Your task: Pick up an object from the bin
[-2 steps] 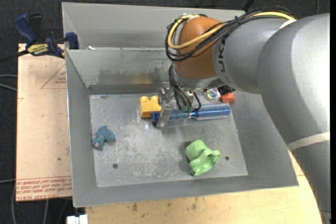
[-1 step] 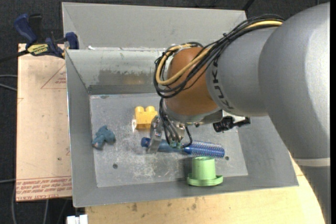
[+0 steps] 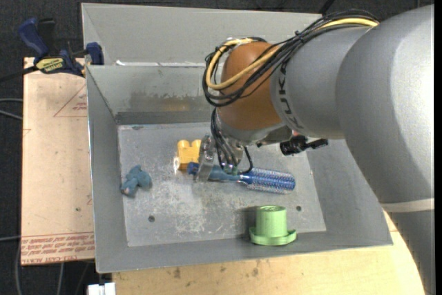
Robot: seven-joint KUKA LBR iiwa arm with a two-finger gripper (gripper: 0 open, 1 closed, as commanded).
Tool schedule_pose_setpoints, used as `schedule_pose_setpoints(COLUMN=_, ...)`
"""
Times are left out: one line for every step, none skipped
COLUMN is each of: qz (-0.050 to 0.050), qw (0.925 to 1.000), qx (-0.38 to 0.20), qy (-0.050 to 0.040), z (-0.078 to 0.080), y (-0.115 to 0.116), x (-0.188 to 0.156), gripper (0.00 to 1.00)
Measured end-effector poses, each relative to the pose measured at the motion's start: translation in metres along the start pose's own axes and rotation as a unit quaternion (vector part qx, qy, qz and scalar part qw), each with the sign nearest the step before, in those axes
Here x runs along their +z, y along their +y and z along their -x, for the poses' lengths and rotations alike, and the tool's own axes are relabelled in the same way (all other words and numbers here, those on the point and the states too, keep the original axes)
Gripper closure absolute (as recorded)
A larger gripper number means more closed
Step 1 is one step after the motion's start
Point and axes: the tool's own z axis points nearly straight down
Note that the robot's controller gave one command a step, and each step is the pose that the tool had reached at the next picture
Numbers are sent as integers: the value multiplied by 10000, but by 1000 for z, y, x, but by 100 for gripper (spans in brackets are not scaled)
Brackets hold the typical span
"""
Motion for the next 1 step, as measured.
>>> schedule_pose_setpoints(qz=4, qw=9820, qx=-1891, qy=-21, z=8, y=-18, x=33, gripper=100)
